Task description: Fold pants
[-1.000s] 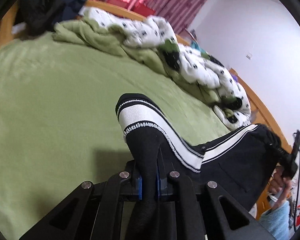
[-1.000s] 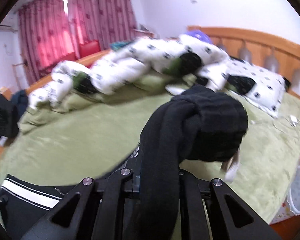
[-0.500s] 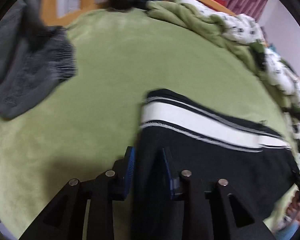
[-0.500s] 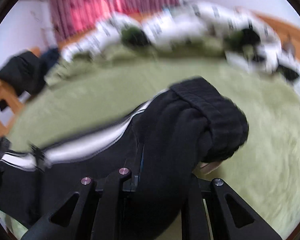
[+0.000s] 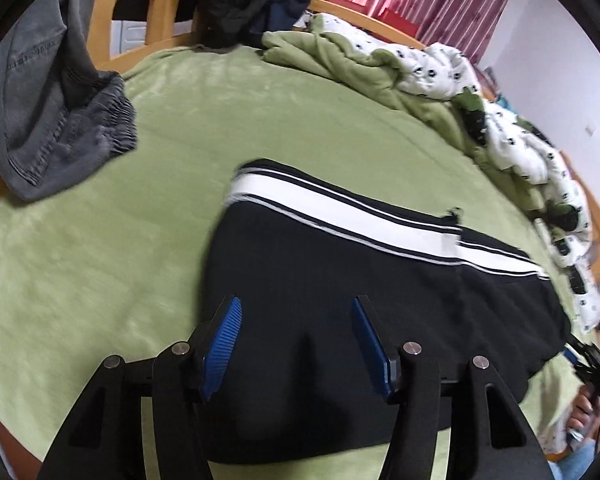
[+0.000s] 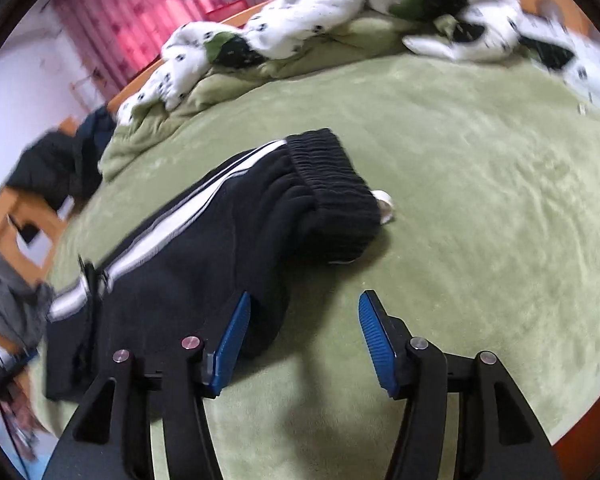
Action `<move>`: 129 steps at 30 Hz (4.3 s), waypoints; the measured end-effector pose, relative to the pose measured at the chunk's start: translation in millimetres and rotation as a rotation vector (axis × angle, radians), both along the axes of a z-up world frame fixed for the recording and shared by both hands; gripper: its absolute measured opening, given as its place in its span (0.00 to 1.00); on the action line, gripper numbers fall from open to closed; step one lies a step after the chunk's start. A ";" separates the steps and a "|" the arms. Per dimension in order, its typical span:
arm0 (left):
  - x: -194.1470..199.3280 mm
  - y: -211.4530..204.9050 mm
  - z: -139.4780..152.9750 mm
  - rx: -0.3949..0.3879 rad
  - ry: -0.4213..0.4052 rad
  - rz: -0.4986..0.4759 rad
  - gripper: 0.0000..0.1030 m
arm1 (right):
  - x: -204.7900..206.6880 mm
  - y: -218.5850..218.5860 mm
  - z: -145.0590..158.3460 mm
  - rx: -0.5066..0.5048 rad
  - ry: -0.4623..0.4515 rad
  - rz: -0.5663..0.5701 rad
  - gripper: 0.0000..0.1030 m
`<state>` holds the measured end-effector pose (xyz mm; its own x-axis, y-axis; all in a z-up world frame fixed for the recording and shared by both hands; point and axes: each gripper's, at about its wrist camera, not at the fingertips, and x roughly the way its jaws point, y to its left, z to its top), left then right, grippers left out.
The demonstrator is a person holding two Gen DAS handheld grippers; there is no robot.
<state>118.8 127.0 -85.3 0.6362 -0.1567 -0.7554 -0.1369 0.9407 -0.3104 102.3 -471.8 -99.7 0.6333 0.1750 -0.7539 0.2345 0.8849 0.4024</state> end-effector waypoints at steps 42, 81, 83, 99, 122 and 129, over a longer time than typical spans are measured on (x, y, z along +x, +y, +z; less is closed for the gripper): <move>-91.6 52.1 -56.7 -0.254 -0.035 0.145 0.54 | -9.0 21.3 33.5 -0.279 -0.066 -0.019 0.63; -15.9 -147.9 92.6 0.203 -0.173 -0.138 0.14 | -29.9 103.1 50.3 -0.346 -0.051 0.197 0.58; -13.2 -181.6 90.5 0.184 -0.171 -0.206 0.13 | -36.0 83.1 47.5 -0.358 -0.057 0.172 0.58; -28.1 -235.3 -4.3 -0.244 0.071 -0.461 0.47 | -43.5 53.2 27.1 -0.280 -0.002 0.130 0.58; -31.2 -101.1 0.4 -0.095 -0.002 -0.055 0.60 | 59.6 224.9 -26.3 0.040 0.125 0.456 0.18; -29.7 -127.2 4.7 -0.066 -0.009 -0.091 0.60 | 47.2 208.5 45.3 -0.188 -0.154 0.495 0.16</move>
